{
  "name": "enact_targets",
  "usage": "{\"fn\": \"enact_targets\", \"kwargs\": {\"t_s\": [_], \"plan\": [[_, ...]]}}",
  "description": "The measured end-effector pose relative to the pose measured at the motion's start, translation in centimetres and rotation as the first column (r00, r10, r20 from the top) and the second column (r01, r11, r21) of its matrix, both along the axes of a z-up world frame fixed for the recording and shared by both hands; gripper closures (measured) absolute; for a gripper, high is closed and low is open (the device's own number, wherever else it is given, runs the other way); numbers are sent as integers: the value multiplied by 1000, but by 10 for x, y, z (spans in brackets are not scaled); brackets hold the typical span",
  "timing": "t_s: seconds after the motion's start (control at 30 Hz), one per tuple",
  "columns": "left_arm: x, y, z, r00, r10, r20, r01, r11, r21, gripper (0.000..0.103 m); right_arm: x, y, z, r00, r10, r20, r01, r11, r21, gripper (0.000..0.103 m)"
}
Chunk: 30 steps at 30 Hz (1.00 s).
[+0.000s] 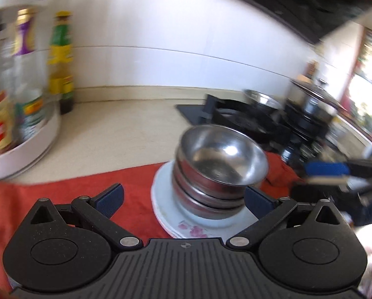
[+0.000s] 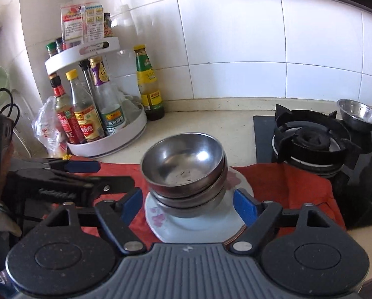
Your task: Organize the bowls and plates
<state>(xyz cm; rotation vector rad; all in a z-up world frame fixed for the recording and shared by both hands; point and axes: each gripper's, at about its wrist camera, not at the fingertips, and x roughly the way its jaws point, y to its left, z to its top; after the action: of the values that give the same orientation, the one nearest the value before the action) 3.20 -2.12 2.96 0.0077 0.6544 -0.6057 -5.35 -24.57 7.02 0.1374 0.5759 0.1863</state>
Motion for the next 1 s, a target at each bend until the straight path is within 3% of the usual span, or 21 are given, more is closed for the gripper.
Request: {"fn": "enact_targets", "kwargs": {"t_s": [0.2, 0.47, 0.73, 1.0], "plan": [[-30, -12, 4, 981, 192, 4, -192, 978, 77, 0, -22, -12, -5, 997, -77, 24, 75, 995, 65, 15], [-73, -19, 9, 946, 321, 43, -323, 941, 97, 0, -38, -12, -16, 993, -114, 21, 114, 993, 13, 14], [-96, -26, 9, 930, 364, 53, -368, 922, 122, 0, -44, -7, -17, 992, -122, 40, 123, 992, -24, 12], [-96, -37, 10, 929, 366, 49, -369, 915, 162, 0, -45, -12, -18, 988, -154, 14, 155, 987, -48, 12]]}}
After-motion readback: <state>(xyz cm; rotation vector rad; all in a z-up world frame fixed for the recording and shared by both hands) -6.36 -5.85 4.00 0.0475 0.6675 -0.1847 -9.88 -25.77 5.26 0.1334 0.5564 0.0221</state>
